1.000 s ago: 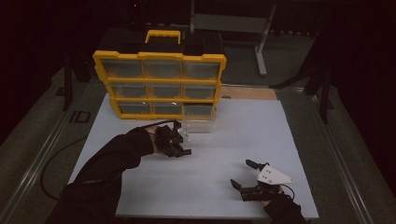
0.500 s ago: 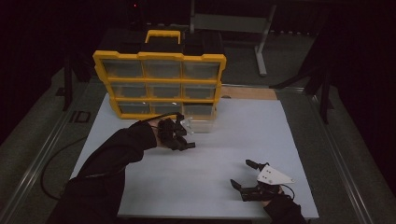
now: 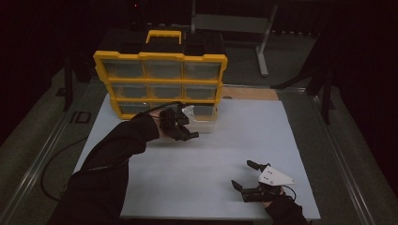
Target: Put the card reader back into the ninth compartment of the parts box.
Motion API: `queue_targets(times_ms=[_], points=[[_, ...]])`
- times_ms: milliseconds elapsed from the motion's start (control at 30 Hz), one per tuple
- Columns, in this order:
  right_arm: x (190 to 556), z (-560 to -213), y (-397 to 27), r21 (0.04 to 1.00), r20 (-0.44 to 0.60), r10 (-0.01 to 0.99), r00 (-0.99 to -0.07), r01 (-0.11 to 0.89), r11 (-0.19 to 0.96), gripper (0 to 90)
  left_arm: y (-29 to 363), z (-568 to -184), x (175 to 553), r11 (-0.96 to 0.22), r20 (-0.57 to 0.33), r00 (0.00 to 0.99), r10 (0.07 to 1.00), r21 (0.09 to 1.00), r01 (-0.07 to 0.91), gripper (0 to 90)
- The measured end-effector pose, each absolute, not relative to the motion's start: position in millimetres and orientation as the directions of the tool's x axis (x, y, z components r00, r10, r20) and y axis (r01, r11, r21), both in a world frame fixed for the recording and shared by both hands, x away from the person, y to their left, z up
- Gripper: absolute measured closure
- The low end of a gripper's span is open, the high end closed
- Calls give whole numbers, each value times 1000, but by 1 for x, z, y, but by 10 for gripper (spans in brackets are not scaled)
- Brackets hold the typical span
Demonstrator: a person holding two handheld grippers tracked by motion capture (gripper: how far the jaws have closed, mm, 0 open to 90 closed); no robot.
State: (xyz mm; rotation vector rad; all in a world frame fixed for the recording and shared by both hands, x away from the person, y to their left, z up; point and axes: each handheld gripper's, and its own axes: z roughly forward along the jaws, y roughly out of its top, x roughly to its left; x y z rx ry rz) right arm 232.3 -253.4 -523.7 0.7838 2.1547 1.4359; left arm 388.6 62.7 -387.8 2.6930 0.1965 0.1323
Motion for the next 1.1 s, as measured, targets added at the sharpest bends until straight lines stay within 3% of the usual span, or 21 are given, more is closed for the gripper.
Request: queue_targets(times_ms=[533,1100], points=[[233,-524,-253,928,-48,662,-748,212,306,91,59,-379,400,-893,57,979,196,423,154,745],[233,-524,-253,929,-42,662,-749,214,301,91,55,-362,415,-851,67,961,268,484,204,745]])
